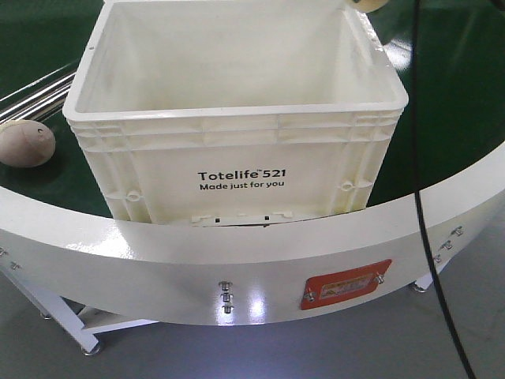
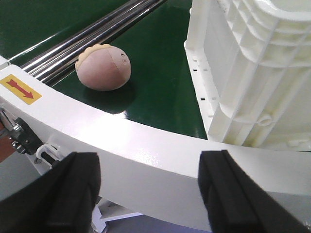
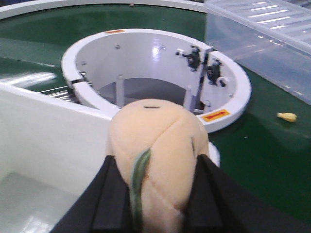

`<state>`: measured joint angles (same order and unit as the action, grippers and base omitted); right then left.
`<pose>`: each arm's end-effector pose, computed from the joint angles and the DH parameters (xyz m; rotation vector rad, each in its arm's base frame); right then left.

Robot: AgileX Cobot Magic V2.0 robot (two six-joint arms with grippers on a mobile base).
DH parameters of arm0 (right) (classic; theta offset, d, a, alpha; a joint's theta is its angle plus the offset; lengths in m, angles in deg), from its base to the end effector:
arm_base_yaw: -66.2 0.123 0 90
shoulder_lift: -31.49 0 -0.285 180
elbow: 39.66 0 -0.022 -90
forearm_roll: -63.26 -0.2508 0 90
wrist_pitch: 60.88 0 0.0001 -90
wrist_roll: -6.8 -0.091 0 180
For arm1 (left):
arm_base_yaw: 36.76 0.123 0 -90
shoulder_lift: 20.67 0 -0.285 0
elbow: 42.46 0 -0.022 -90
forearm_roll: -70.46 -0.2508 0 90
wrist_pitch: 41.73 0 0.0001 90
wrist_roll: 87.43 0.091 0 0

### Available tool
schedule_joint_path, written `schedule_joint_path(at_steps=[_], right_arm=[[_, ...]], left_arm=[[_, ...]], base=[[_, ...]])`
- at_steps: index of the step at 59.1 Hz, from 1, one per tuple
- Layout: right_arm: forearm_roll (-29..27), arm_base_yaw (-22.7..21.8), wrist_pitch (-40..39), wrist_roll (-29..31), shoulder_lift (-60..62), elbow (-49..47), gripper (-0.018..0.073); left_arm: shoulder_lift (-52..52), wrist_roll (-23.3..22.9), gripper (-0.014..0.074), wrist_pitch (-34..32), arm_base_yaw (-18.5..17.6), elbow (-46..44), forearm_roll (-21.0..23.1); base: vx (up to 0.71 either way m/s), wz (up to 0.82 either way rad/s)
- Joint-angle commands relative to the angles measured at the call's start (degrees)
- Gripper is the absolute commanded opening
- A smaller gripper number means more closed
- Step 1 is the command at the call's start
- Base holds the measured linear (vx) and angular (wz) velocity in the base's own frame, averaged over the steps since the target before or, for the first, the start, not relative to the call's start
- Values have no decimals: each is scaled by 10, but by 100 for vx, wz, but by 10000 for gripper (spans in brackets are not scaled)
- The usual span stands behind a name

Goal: Place moving items into box and shelve
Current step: 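Carry the yellow ball over the tote and release it inside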

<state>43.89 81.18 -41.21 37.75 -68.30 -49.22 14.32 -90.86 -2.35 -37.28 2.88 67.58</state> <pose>0.3692 0.1093 0.3955 -0.5269 1.8256 0.1341 0.0891 0.0021 0.3051 -0.0318 2.0882 0.0150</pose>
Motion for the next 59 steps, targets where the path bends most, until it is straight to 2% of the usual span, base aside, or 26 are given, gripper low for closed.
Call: schedule_joint_path(at_steps=[1, 6, 11, 21, 28, 38, 44, 48, 54, 59], right_arm=[[-6, 36, -43, 6, 11, -18, 252], [-6, 67, -39, 6, -7, -18, 262], [-6, 86, -31, 6, -27, -18, 319], [-13, 91, -20, -1, -56, -18, 558], [-14, 91, -24, 0, -50, -18, 659], [-14, 91, -6, -3, -10, -18, 650], [-5, 91, 38, -48, 35, -18, 612], [27, 91, 79, -95, 68, -17, 583], [104, 91, 161, -170, 116, -16, 560], [152, 92, 231, -212, 152, -16, 556]], left_arm=[[5, -2, 549, -39, -3, -19, 1], [5, -2, 549, -39, -3, -19, 1], [5, -2, 543, -39, -3, -19, 1], [5, -2, 535, -39, -3, -19, 1], [5, -2, 535, -41, -3, -19, 1], [5, -2, 535, -41, -3, -19, 1], [5, -2, 535, -44, -3, -19, 1], [5, -2, 535, -48, -3, -19, 1], [5, -2, 535, -49, -3, -19, 1], [5, -2, 535, -48, -3, -19, 1]], base=[[0, 0], [0, 0], [0, 0], [0, 0], [0, 0], [0, 0], [0, 0], [0, 0], [0, 0], [0, 0]])
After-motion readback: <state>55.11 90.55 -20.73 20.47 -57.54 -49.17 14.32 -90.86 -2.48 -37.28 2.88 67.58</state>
